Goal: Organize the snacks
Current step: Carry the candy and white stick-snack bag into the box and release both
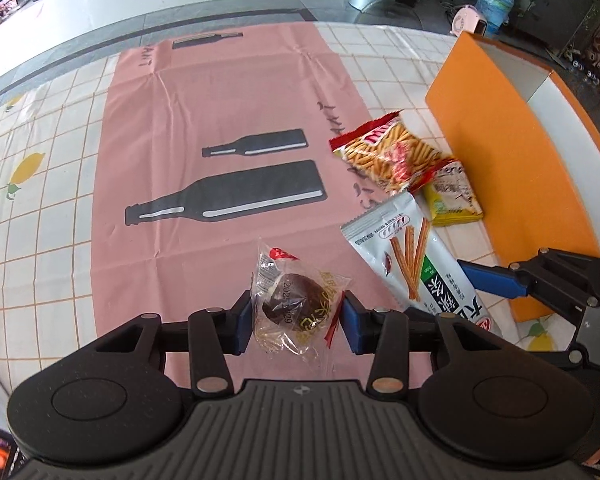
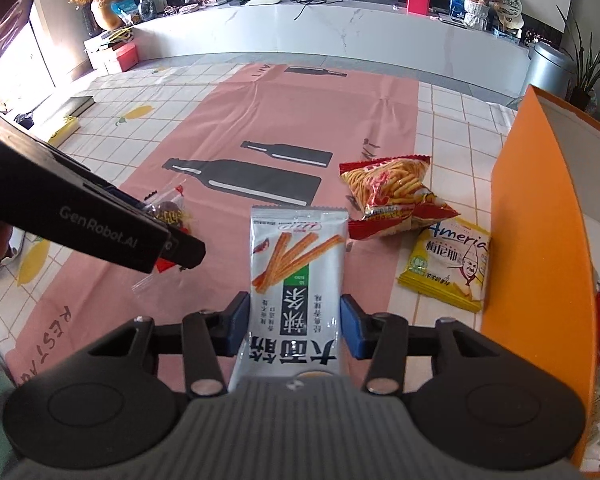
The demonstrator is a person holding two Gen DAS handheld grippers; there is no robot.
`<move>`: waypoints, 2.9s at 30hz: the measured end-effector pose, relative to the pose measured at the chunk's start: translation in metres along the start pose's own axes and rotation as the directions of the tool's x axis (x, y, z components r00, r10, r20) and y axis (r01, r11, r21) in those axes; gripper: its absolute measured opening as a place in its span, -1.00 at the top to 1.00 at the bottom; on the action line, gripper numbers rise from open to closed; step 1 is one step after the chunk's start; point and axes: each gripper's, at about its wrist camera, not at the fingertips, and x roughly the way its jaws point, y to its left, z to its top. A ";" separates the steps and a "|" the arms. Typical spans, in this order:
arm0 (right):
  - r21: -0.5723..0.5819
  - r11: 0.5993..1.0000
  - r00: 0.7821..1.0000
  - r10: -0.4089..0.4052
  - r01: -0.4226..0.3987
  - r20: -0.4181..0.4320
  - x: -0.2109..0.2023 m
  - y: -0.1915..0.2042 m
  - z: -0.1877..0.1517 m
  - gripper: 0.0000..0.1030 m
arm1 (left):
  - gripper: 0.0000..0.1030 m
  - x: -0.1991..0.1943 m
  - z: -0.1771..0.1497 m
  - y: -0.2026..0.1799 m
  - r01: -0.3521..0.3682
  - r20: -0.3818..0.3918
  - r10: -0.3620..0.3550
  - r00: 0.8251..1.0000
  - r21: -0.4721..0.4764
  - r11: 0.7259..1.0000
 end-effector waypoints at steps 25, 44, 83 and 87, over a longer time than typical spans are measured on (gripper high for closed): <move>0.095 0.984 0.960 -0.170 0.152 0.224 -0.171 -0.099 -0.018 0.13 | 0.03 -0.087 0.015 -0.151 0.107 0.208 -0.129 0.970 0.116 0.988; 0.100 0.953 0.952 -0.294 0.285 0.087 -0.163 -0.214 -0.015 0.13 | 0.03 -0.034 0.069 -0.258 0.108 0.146 -0.169 0.975 0.357 0.928; -0.280 0.912 0.921 -0.354 0.301 -0.162 -0.036 -0.243 0.013 0.12 | -0.01 0.079 0.110 -0.257 0.056 -0.024 -0.051 0.998 0.446 0.893; -0.287 0.910 0.919 -0.356 0.300 -0.170 -0.033 -0.243 0.014 0.12 | -0.01 0.080 0.109 -0.256 0.055 -0.017 -0.053 0.998 0.445 0.894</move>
